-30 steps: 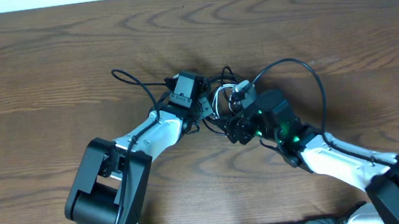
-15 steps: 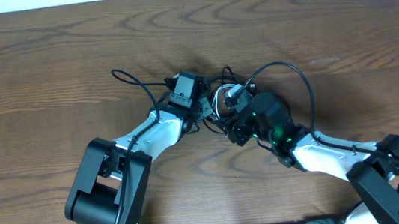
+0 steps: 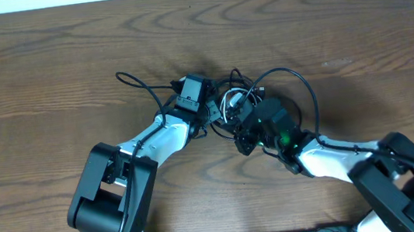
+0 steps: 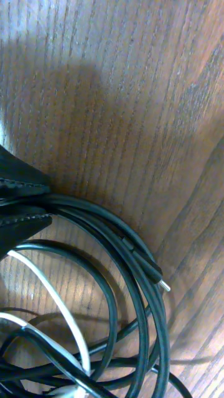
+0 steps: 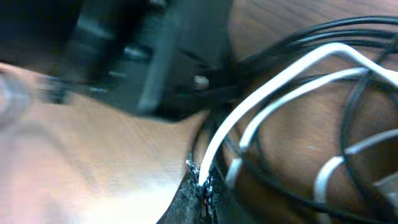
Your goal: Untangle cables
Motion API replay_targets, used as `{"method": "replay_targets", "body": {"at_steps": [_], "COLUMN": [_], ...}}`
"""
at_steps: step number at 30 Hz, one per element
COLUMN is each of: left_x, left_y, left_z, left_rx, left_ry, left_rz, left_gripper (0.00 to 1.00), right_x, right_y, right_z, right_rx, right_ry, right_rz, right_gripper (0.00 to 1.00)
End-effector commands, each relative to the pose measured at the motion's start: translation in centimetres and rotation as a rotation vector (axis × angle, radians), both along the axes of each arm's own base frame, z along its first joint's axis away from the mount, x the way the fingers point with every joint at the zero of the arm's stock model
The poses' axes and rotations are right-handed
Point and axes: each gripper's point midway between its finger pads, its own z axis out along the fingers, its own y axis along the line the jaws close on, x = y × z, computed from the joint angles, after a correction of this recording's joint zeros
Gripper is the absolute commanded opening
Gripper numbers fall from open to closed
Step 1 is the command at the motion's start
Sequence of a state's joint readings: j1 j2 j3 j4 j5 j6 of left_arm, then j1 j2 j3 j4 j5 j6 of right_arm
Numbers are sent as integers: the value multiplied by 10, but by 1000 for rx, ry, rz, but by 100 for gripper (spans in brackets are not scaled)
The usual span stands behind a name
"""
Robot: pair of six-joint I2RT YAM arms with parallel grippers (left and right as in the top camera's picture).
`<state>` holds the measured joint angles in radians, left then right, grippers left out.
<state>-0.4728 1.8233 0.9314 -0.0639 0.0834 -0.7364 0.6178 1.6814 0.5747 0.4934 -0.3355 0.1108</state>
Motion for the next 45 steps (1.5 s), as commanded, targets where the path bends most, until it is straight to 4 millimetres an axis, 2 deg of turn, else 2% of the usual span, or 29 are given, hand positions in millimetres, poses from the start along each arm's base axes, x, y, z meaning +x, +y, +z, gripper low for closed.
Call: {"method": "replay_targets", "body": {"at_steps": [1,3,4,5,6,8,12,14,19,24,27,29,31,33,34,37,39,43,45], "left_x": [-5,-5,-5,-5,-5,-5,-5,-4,-6,-9,-7,-5,-5,-5,-5,-5,-5,-6,-7], "left_y": [4,4,4,4,4,4,4,5,10,15,24,33,33,33,33,33,33,33,33], "left_z": [-1,-1,-1,-1,-1,-1,-1,-1,-3,-6,-6,-7,-6,-6,-7,-7,-7,-7,-8], "left_rx": [5,5,5,5,5,5,5,12,38,59,83,104,102,103,103,103,103,104,104], "left_ry": [10,10,10,10,10,10,10,7,17,29,25,20,19,21,21,21,21,23,25], "left_rz": [11,11,11,11,11,11,11,16,26,34,99,175,176,176,176,175,175,175,174], "left_gripper": [8,8,8,7,8,7,7,8,8,7,7,8,7,8,8,8,8,8,8], "right_x": [-7,-8,-7,-7,-6,-5,-11,-11,3,18,22,22,21,19,17,13,11,13,17], "right_y": [7,-3,-16,-24,-41,-67,-112,-126,-175,-238,-276,-285,-281,-268,-252,-223,-200,-162,-148], "right_z": [72,106,131,143,163,187,217,220,228,240,238,229,216,193,169,138,118,88,74], "right_rx": [227,307,353,368,389,400,367,338,265,182,122,97,103,110,115,142,171,221,223], "right_ry": [-4,-29,-56,-74,-111,-164,-279,-305,-381,-477,-493,-461,-397,-290,-180,-23,81,204,227], "right_rz": [91,110,112,107,87,31,-68,-120,-358,-654,-836,-878,-865,-811,-736,-606,-504,-338,-291], "right_gripper": [1,1,1,1,1,1,1,1,1,1,1,1,1,4,11,26,40,52,52]}}
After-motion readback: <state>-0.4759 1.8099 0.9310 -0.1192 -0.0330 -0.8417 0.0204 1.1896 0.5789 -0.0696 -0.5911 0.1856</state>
